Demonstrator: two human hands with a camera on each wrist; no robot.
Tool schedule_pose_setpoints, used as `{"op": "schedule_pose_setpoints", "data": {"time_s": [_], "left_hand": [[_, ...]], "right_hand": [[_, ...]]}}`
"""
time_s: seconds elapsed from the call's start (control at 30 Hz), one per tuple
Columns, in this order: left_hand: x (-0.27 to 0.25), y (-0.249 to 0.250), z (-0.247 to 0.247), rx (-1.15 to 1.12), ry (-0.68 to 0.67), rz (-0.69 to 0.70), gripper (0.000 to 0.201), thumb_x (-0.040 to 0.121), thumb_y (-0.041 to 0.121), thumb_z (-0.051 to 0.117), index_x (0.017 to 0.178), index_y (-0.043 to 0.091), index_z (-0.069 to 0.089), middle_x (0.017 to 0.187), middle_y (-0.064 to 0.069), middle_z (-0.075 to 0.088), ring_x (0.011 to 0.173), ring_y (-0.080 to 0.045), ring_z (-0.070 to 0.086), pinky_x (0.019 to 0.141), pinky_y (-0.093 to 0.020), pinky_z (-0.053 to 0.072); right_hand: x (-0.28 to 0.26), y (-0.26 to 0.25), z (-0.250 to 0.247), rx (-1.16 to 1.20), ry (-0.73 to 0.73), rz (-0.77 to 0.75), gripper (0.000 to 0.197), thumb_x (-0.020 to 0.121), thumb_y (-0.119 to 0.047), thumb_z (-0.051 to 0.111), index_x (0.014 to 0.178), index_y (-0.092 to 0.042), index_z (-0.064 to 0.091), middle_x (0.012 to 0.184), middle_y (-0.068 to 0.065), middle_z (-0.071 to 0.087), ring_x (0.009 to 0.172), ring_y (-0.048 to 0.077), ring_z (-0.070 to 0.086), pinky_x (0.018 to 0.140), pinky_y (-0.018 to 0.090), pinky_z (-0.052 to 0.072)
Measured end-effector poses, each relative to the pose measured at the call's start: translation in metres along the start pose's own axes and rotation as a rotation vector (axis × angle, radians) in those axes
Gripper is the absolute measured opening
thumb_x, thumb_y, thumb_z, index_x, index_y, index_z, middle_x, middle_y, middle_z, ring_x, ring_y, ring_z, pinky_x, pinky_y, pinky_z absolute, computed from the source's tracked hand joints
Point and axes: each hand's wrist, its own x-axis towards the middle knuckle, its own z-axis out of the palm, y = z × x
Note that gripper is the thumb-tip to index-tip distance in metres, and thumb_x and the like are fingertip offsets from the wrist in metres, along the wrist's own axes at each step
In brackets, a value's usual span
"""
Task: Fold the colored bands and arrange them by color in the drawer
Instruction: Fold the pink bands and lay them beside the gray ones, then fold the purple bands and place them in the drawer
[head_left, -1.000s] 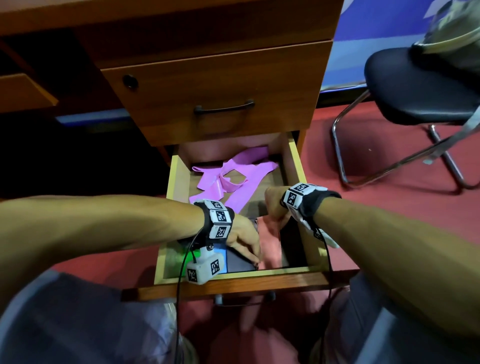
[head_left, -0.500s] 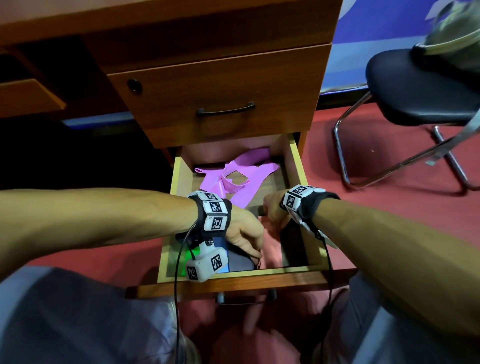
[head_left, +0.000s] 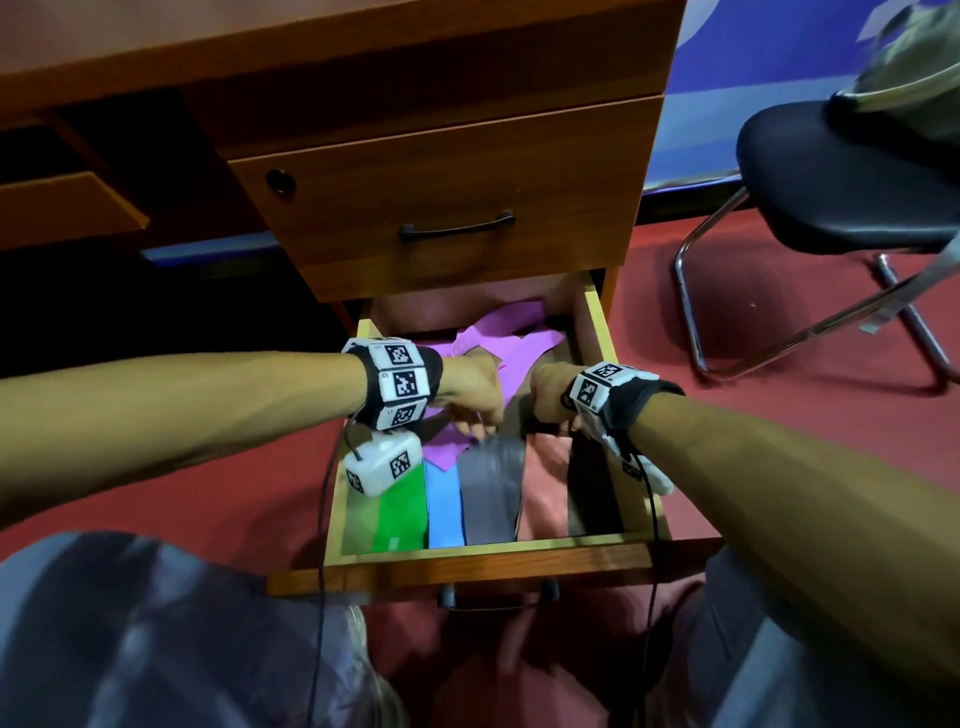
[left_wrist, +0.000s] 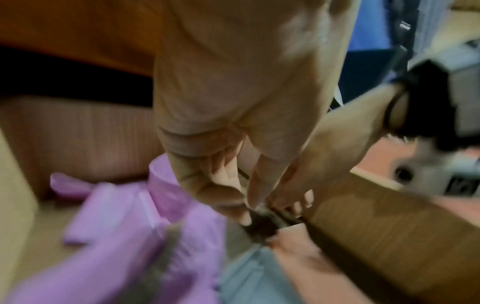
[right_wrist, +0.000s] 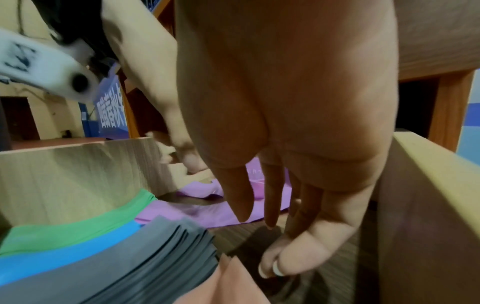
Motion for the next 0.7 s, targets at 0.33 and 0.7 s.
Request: {"op": "schedule_pose_setpoints", "data": {"time_s": [0.33,0.7], "left_hand": [[0.049,-0.020,-0.015,0.765,0.370,0.306,0.025,0.092,0.027,0.069,0.107,0.010,0.057,0.117,-0.014,0.062,0.108,-0.035,0.062,0.077,-0.038,0.043],[-0.016,-0.015,-0.055,0.207,0.764,0.322,0.010,0.081,0.021,0.058,0.089,0.022,0.063,0.079,-0.002,0.069,0.078,-0.029,0.067,0.067,-0.035,0.050]], "right_hand": [[0.007,-0.004,-0.006,-0.029,0.093,-0.033,0.029,0.093,-0.009,0.055,0.071,-0.013,0.037,0.091,0.009,0.055,0.061,0.021,0.053,0.036,0.021,0.036],[0.008,-0.009,-0.005,0.073,0.090,-0.100,0.014,0.081,-0.015,0.073,0.077,-0.008,0.061,0.085,0.009,0.067,0.068,0.020,0.060,0.046,0.023,0.045]]}}
